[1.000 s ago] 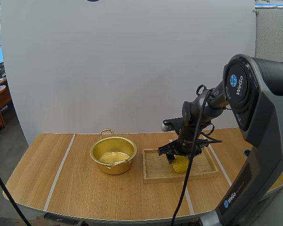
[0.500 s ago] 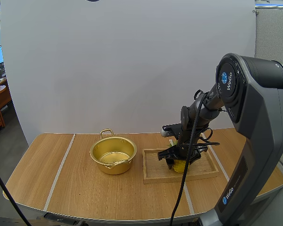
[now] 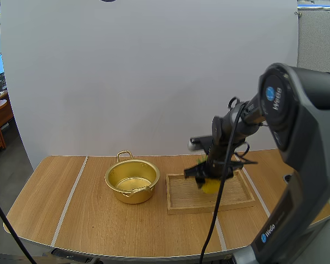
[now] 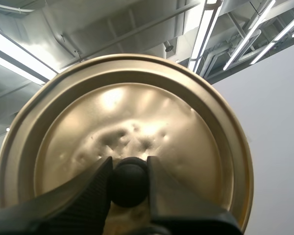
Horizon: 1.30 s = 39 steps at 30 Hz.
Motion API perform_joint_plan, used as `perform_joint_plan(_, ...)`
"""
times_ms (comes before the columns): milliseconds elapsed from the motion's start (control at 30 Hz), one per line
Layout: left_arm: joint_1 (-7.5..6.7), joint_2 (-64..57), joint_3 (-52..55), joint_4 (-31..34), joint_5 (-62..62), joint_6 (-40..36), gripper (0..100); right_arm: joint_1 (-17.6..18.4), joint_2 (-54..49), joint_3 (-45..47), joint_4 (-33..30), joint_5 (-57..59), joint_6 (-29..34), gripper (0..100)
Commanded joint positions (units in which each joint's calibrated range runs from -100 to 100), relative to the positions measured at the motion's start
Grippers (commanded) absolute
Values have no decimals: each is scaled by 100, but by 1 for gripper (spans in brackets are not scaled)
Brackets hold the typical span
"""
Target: Open the pot, put the pineapple inside, and close it
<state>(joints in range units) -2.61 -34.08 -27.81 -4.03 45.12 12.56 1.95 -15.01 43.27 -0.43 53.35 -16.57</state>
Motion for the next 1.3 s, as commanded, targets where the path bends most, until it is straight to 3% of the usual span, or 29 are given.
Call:
perform_joint_plan(0,-27,-15,-43,20,-200,-56,0,176,-535,-332,75,380,-14,0)
perform_joint_plan(267,-27,-15,-43,20,-200,-56,0,974,-1040,-1237,98,1138,-25,0)
perform_joint_plan(533,-27,-15,-43,20,-200,-56,0,1646,-858,-1616,43,732,-25,0)
perform_joint_plan(1267,-27,-15,-43,20,-200,-56,0,1915,1619,-1897,-87,-334,-96,0)
